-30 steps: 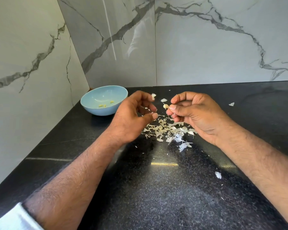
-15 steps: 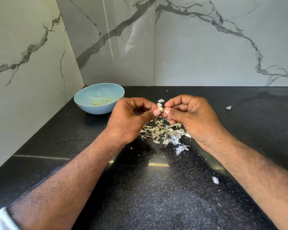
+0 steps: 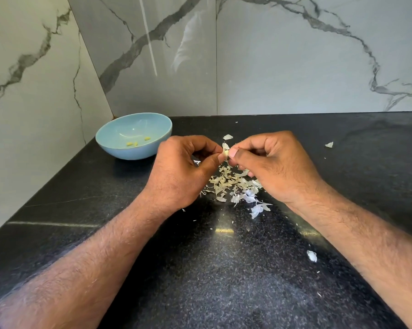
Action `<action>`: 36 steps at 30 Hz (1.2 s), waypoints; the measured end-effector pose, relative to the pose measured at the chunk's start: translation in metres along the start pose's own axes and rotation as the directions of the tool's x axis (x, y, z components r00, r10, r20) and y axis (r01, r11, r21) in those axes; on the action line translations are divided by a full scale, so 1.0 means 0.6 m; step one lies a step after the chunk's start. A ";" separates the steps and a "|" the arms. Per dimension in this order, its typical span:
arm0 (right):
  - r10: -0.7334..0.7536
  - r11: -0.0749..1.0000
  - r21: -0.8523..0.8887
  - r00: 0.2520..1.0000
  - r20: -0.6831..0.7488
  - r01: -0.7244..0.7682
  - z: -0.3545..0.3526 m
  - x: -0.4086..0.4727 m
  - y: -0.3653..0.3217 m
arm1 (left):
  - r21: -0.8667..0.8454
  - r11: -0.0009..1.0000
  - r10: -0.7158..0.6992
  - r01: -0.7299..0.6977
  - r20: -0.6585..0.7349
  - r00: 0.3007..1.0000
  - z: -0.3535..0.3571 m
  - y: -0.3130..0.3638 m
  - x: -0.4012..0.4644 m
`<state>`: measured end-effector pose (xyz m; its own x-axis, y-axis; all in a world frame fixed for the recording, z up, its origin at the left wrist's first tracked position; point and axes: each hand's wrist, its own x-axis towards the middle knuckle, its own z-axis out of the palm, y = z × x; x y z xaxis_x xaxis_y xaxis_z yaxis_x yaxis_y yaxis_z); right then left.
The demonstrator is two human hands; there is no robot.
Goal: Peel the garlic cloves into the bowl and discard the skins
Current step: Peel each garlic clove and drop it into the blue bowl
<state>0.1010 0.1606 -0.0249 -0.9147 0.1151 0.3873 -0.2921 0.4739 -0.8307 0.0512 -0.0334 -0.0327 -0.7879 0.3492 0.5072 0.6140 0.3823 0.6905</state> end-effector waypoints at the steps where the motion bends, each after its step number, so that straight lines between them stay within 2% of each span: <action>1: 0.014 1.000 0.009 1.000 0.007 -0.014 0.001 0.000 0.000 | 0.013 1.000 0.007 -0.007 0.001 1.000 0.000 0.001 0.000; 8: 0.244 0.922 0.272 0.958 0.149 -0.277 -0.002 0.005 0.001 | 0.027 0.999 0.029 -0.029 0.011 1.000 -0.003 0.006 0.000; 15: 0.219 0.956 0.172 0.969 0.114 -0.236 0.000 0.007 0.004 | 0.016 1.000 0.000 -0.001 0.055 0.999 -0.001 0.005 -0.001; 20: 0.248 0.936 0.232 0.963 0.104 -0.266 -0.001 0.009 0.005 | -0.157 0.984 -0.075 0.089 0.093 0.993 0.002 0.002 -0.002; 25: 0.246 0.926 0.261 0.960 0.132 -0.273 0.000 0.009 0.005 | -0.212 0.966 -0.137 0.152 0.083 0.987 0.006 0.000 -0.002; 36: 0.244 0.928 0.257 0.962 0.122 -0.268 0.003 0.009 0.001 | -0.249 0.928 -0.237 0.277 0.179 0.955 0.010 0.003 -0.003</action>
<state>0.0953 0.1600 -0.0239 -0.9854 0.1197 0.1208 -0.0975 0.1847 -0.9780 0.0538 -0.0283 -0.0356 -0.8896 0.3956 0.2282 0.3396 0.2391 0.9097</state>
